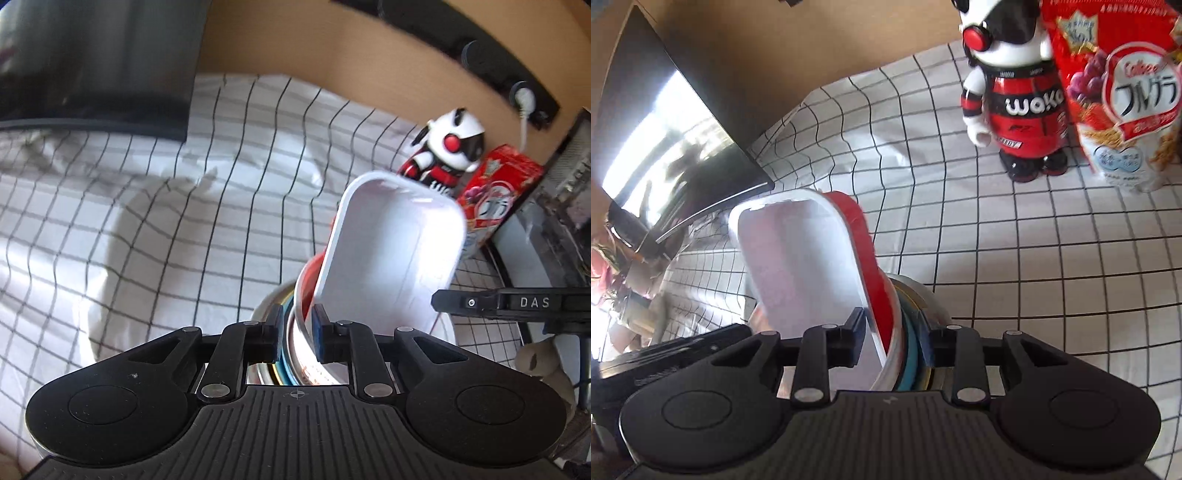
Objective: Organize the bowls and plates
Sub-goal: 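Lower the tray into the top bowl and open both grippers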
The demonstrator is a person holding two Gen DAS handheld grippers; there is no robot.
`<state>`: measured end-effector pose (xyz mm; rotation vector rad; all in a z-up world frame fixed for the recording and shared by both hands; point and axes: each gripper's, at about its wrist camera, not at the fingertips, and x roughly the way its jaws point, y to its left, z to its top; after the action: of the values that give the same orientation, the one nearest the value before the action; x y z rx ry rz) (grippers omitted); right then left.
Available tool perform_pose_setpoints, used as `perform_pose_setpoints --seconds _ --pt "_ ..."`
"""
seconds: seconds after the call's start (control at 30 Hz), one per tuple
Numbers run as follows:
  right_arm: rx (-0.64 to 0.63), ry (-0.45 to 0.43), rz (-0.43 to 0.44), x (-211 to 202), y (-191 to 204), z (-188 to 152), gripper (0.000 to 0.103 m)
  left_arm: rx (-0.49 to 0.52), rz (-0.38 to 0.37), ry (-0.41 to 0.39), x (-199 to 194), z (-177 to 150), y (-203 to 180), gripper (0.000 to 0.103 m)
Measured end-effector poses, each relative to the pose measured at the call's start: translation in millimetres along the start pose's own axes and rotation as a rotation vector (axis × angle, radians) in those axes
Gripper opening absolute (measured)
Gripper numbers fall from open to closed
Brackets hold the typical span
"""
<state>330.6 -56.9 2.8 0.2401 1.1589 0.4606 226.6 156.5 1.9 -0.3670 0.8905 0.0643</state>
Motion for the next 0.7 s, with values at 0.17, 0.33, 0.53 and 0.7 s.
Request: perform_pose_setpoints --seconds 0.17,0.33,0.53,0.7 --pt "0.017 -0.076 -0.019 -33 21 -23 0.039 0.018 -0.021 0.000 -16 -12 3 0.018" --pt "-0.020 -0.099 -0.073 -59 46 -57 0.046 0.018 -0.059 -0.040 -47 -38 -1 0.018" --pt "-0.015 -0.062 -0.104 -78 59 -104 0.049 0.085 -0.083 -0.062 -80 -67 -17 0.018" --pt "-0.044 -0.072 -0.125 -94 71 -139 0.050 0.144 -0.068 -0.102 -105 -91 -38 0.016"
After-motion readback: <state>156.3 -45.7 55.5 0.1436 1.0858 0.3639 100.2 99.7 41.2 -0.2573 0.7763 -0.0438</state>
